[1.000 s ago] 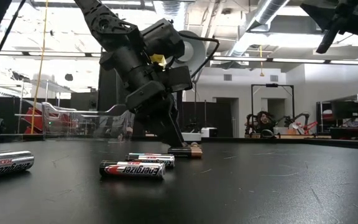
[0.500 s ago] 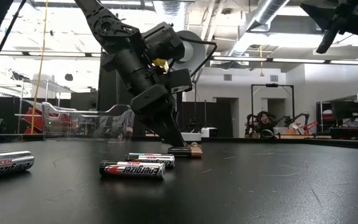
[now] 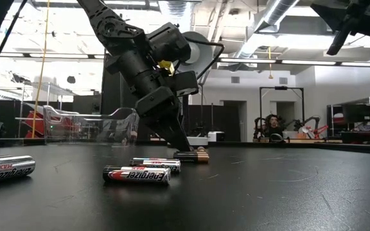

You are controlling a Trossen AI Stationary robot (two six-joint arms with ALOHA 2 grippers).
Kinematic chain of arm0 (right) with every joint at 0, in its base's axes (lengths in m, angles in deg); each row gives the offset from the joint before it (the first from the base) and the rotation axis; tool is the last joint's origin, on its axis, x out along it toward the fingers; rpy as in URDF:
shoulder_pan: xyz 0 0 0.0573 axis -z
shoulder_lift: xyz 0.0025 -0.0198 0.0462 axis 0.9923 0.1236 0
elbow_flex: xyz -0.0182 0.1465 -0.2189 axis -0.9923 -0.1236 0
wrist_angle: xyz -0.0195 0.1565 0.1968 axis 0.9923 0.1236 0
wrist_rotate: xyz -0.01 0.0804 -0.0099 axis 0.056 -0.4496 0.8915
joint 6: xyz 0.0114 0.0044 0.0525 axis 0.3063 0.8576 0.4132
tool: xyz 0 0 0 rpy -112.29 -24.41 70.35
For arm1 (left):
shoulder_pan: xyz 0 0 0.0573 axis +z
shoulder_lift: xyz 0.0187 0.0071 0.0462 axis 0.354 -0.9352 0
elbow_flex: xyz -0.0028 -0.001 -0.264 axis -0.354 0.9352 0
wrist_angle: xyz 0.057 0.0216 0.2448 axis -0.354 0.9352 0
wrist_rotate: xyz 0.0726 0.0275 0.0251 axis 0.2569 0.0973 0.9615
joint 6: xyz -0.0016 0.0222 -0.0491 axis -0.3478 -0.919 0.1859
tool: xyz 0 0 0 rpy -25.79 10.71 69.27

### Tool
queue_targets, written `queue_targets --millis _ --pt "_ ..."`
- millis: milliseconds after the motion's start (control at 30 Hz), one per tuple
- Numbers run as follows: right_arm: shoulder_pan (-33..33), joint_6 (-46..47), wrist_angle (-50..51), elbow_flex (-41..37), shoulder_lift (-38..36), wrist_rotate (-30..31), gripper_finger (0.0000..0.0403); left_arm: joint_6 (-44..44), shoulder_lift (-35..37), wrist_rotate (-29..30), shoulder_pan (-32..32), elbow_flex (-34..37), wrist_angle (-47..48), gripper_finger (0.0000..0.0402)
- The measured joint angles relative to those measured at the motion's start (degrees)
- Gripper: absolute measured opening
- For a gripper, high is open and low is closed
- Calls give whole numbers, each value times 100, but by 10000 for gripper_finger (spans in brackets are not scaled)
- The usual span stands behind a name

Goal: Sort batteries
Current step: Put the black battery into the top transparent bin

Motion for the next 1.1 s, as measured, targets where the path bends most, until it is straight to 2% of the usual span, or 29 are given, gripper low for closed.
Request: queue_targets --millis 633,933,1100 --pt "0 4 -4 -2 2 0 27 60 -2 -11 -57 2 -4 288" --pt "0 11 -4 -2 0 0 27 62 -2 64 -59 2 16 220" --pt "0 11 -6 -1 2 0 27 60 -1 97 -63 7 65 199"
